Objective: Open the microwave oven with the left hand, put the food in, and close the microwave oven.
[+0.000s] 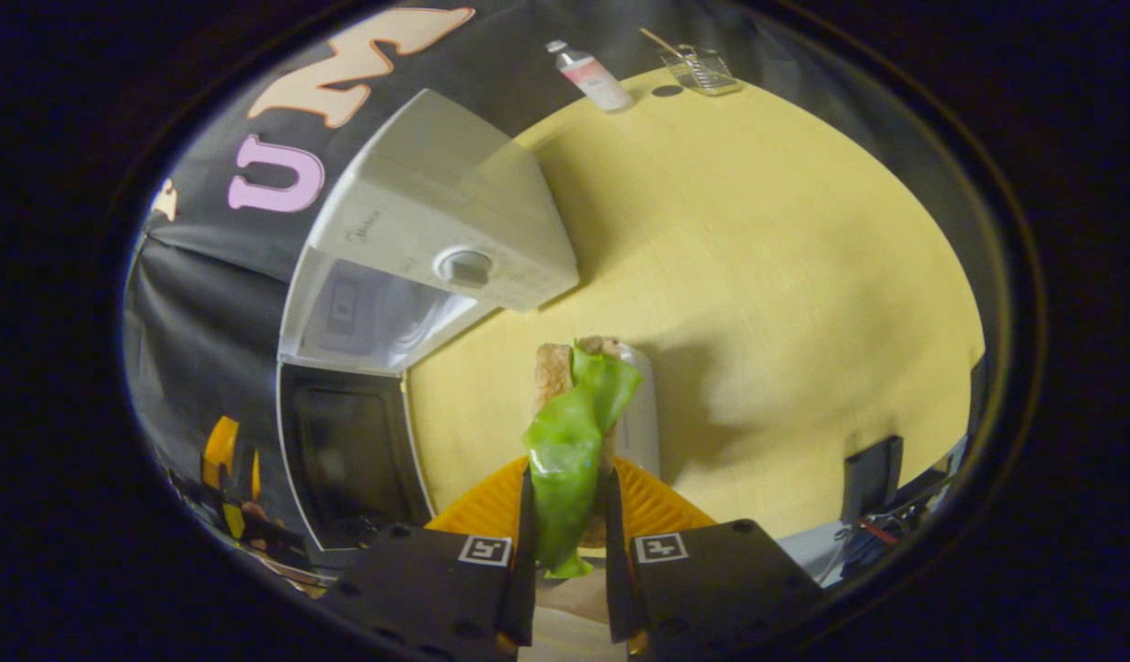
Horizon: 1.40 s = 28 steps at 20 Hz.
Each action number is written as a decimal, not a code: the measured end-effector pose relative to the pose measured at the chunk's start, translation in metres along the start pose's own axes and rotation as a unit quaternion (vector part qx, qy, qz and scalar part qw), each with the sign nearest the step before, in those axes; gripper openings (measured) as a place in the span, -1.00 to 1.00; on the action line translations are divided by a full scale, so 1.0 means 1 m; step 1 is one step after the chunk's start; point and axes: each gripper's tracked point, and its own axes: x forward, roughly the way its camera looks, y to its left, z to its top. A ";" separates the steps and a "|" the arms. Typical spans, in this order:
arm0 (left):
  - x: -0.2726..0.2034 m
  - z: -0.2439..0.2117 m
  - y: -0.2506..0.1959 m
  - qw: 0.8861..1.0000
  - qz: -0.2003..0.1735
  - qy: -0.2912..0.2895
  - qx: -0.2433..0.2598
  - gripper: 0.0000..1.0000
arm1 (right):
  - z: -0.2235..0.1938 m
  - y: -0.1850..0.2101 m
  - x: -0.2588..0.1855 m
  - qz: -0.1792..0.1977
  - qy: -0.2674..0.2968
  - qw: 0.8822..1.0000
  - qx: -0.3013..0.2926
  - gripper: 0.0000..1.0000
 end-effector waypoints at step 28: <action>0.016 0.011 0.114 0.998 -0.011 0.017 0.060 0.92 | 0.009 0.237 0.158 0.113 -0.192 0.975 0.013 -0.33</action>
